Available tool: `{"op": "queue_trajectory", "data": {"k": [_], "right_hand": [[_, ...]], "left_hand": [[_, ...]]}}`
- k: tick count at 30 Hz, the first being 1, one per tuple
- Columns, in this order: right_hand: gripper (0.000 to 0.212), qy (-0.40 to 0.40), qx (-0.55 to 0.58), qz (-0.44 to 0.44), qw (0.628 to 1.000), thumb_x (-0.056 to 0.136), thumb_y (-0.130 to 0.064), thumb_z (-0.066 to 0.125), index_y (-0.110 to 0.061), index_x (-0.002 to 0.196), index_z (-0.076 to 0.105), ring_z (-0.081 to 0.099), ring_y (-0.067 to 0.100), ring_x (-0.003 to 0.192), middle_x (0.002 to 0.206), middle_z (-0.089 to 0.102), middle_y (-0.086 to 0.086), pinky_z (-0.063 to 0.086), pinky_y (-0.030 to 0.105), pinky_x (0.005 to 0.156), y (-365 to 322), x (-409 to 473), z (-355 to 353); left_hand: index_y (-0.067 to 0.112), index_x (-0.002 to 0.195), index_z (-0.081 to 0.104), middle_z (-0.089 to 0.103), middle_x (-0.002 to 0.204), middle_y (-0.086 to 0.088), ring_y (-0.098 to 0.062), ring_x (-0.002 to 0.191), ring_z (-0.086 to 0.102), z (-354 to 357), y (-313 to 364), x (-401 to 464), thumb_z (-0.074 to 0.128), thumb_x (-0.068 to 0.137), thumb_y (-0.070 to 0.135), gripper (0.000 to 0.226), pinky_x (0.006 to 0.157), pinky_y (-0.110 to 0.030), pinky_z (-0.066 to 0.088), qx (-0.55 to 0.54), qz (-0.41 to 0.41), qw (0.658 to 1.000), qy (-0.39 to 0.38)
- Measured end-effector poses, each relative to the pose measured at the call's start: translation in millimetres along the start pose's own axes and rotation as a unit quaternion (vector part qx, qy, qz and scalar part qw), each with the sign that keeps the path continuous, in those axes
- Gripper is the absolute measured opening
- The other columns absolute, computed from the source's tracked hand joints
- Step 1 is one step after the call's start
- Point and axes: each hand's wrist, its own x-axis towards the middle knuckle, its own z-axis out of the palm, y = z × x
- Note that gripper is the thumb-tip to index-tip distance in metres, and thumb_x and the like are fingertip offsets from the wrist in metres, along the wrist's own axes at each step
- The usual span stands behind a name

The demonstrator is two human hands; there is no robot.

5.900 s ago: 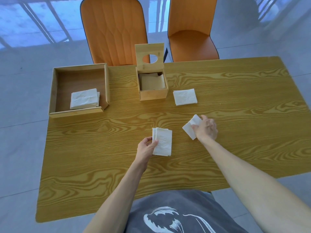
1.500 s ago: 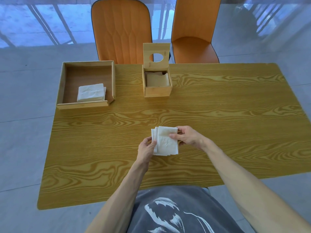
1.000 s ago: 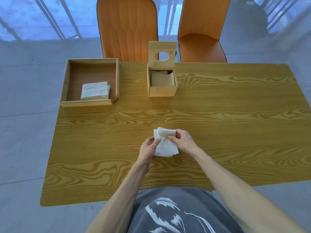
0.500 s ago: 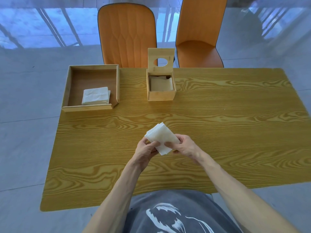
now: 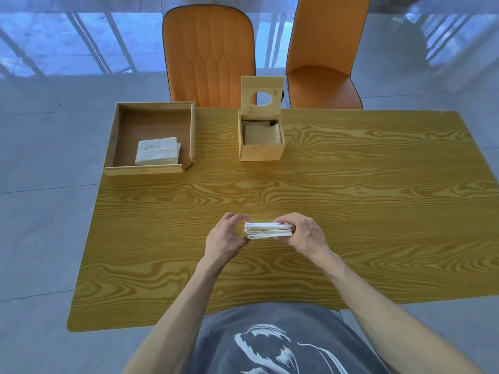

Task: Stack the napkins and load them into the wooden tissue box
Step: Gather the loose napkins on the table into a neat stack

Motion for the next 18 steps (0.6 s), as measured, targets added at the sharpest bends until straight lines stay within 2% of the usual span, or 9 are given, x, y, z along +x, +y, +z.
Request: {"op": "queue_trajectory", "data": {"k": [3,4,7,12,15,18], "right_hand": [[0.028,0.009,0.031,0.024,0.999,0.075,-0.022,0.083,-0.023,0.102,0.077,0.064,0.012,0.083,0.103,0.076,-0.004,0.052,0.030,0.081,3.7,-1.9,2.5],[0.025,0.019,0.042,0.027,0.999,0.075,-0.023,0.083,-0.024,0.098,0.077,0.066,0.012,0.082,0.098,0.077,-0.005,0.053,0.033,0.081,4.5,-1.7,3.2],[0.021,0.041,0.081,0.042,0.995,0.076,-0.029,0.083,-0.025,0.096,0.077,0.069,0.012,0.076,0.088,0.077,-0.009,0.054,0.033,0.076,5.3,-0.4,1.9],[0.040,0.008,0.108,0.058,0.992,0.075,-0.029,0.083,-0.031,0.113,0.070,0.068,0.009,0.074,0.091,0.072,-0.015,0.051,0.026,0.078,6.7,0.0,0.1],[0.032,0.026,0.132,0.054,0.989,0.076,-0.027,0.083,-0.030,0.106,0.073,0.069,0.008,0.076,0.092,0.073,-0.016,0.053,0.024,0.077,7.0,-0.7,1.0],[0.021,0.042,0.151,0.051,0.986,0.077,-0.026,0.083,-0.027,0.097,0.077,0.068,0.003,0.070,0.085,0.075,-0.015,0.053,0.020,0.072,5.7,-0.5,0.7]], "left_hand": [[0.037,0.106,0.069,0.063,0.097,0.019,0.000,0.062,0.058,1.4,0.8,0.5,0.074,0.078,0.024,0.031,0.066,-0.026,0.047,-0.051,-0.008,0.999,-0.002],[0.037,0.101,0.070,0.067,0.092,0.018,-0.001,0.059,0.059,1.6,1.3,1.2,0.073,0.080,0.021,0.026,0.064,-0.026,0.048,-0.083,-0.016,0.996,-0.004],[0.036,0.095,0.069,0.070,0.101,0.018,-0.005,0.061,0.064,1.4,1.9,4.8,0.070,0.083,0.015,0.024,0.070,-0.032,0.053,-0.151,-0.014,0.988,0.001],[0.035,0.110,0.067,0.067,0.107,0.024,-0.002,0.065,0.068,1.1,2.1,6.3,0.072,0.075,0.013,0.042,0.076,-0.034,0.057,-0.148,-0.007,0.989,-0.026],[0.037,0.107,0.068,0.071,0.101,0.017,-0.001,0.066,0.067,2.5,2.0,7.6,0.075,0.074,0.016,0.040,0.076,-0.035,0.058,-0.141,-0.010,0.990,-0.027],[0.040,0.098,0.070,0.075,0.089,0.007,-0.002,0.070,0.067,3.4,2.7,8.8,0.077,0.075,0.022,0.029,0.075,-0.034,0.056,-0.130,-0.019,0.991,-0.012]]}}
